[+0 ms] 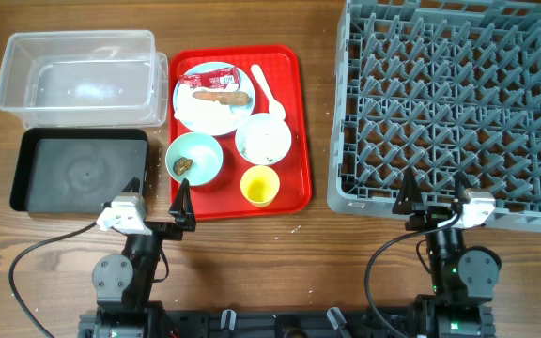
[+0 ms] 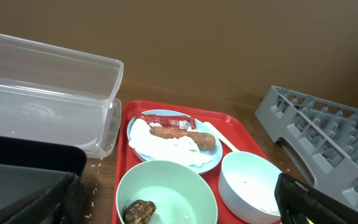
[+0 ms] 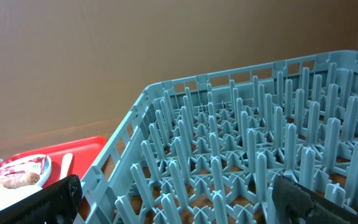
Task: Sort waste into correct bins and load items into the dishwasher rack
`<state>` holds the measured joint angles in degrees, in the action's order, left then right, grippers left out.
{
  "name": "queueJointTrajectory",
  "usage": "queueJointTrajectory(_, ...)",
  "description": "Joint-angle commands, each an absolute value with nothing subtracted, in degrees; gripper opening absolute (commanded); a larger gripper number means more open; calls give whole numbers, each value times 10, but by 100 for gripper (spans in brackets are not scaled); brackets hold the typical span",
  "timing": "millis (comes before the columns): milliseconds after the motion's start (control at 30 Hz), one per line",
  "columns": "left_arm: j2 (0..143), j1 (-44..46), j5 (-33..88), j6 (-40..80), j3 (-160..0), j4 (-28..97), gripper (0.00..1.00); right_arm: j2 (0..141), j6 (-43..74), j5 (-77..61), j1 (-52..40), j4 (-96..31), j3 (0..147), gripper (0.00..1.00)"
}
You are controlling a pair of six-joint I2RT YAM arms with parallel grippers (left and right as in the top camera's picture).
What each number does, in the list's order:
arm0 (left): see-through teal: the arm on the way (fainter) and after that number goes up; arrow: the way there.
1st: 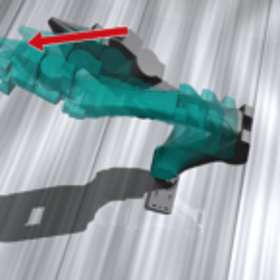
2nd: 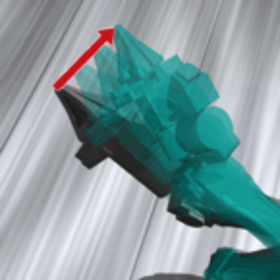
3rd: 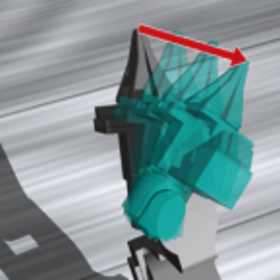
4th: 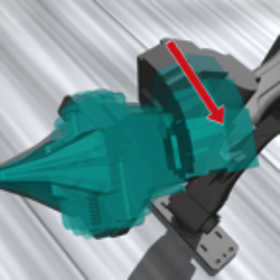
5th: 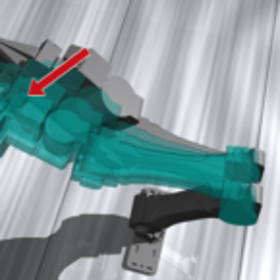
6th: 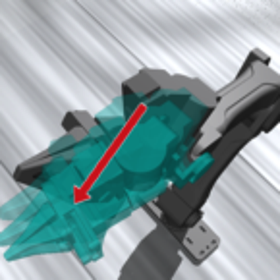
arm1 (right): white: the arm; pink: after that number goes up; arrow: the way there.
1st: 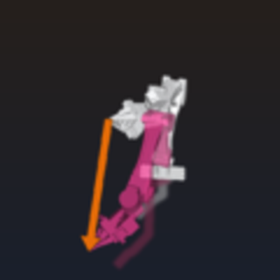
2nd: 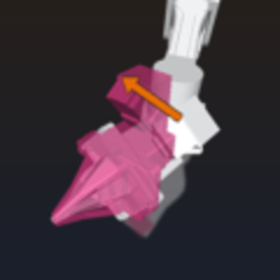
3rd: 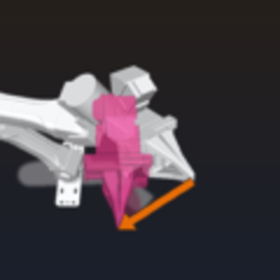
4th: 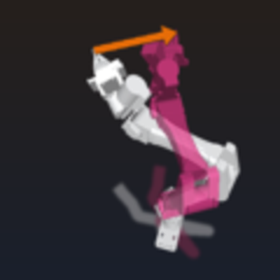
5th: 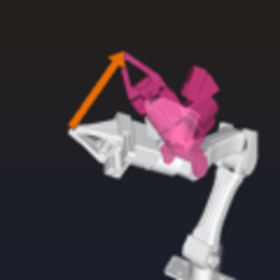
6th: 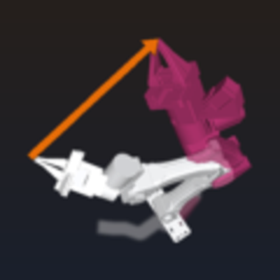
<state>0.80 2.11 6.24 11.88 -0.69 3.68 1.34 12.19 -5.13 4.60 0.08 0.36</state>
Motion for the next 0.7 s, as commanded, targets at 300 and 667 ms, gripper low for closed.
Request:
queueJointTrajectory(300,2,23,65,124,-3,39,100,17,128,-57,48,4,3,100)
queueJointTrajectory(667,2,23,65,124,-3,39,100,17,91,-35,48,2,3,100)
